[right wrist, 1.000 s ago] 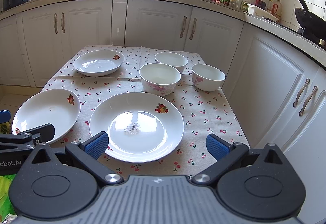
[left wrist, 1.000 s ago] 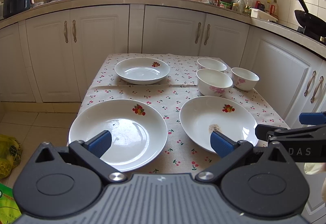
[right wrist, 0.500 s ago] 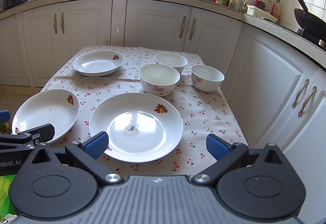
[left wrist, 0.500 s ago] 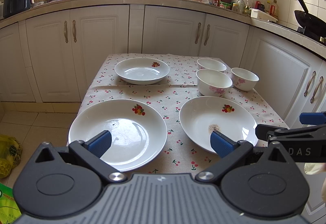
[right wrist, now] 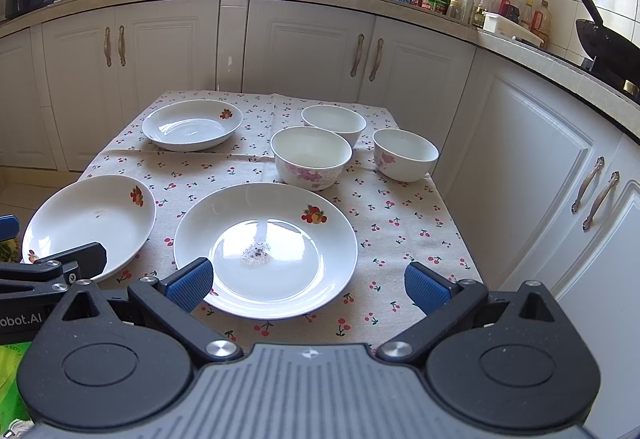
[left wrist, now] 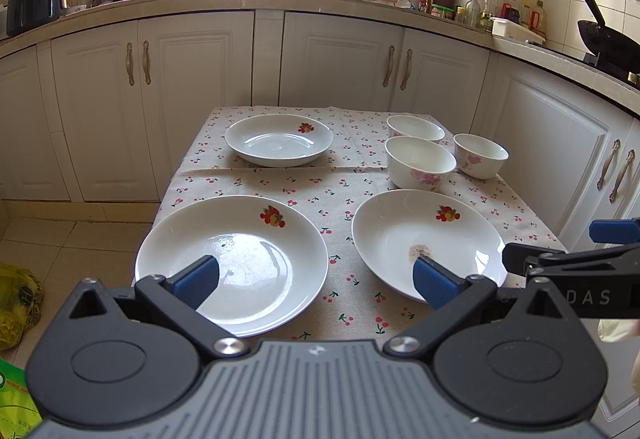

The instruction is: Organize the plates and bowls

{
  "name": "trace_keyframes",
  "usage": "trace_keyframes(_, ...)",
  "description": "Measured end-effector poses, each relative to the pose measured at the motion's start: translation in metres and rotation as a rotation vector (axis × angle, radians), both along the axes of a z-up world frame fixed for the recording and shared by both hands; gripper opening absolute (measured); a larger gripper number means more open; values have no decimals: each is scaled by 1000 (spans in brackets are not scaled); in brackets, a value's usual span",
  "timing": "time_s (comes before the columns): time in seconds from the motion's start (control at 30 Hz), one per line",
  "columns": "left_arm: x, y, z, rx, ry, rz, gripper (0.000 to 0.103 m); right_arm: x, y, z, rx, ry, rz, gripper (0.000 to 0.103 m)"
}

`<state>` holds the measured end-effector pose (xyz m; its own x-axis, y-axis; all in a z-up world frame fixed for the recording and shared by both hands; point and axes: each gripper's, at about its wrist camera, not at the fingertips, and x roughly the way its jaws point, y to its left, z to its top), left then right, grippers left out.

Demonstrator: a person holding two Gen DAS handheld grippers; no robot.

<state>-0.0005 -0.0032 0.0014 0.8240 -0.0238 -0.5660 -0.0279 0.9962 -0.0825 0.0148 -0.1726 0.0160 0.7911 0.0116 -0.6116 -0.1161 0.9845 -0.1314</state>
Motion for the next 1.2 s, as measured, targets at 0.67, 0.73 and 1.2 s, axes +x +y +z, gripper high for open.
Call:
trace_keyframes(0.67, 0, 2, 2, 2, -3, -1, 102, 1, -1, -1, -5, -3, 2, 103)
trace_keyframes(0.73, 1, 3, 2, 0, -4, -3, 102, 0, 0, -1, -7, -3, 2, 103)
trace_keyframes(1.2, 4, 6, 0, 14, -17, -24, 102, 8, 8, 0, -38, -12, 47, 103)
